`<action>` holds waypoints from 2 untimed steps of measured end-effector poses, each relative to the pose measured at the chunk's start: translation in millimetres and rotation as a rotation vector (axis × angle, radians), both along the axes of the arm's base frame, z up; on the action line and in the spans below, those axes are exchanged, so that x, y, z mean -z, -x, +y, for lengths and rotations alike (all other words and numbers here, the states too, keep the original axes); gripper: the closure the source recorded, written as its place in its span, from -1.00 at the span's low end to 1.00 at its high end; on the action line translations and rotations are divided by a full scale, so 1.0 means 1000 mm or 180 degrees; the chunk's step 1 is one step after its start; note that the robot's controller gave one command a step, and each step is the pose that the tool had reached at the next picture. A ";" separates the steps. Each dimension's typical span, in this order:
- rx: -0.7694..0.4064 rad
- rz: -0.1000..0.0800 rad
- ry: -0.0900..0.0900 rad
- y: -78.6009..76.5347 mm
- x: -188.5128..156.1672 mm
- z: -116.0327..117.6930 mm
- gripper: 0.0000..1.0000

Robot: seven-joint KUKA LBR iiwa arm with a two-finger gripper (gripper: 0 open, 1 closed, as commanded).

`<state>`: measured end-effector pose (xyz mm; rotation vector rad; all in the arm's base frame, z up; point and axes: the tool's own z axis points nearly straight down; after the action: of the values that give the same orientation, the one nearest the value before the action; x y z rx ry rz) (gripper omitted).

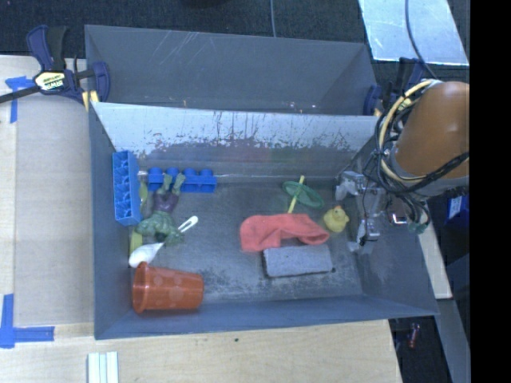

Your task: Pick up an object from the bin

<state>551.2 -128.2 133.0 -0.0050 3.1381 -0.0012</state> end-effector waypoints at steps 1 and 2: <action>-0.0001 0.0000 0.0000 0.000 0.000 0.000 -1.00; 0.0464 -0.0034 0.0004 -0.032 0.034 0.012 -1.00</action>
Offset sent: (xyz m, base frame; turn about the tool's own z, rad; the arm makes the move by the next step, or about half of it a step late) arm 0.0438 0.0199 -0.0552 0.2042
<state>583.5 -116.7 98.5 0.2230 3.1195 -0.0034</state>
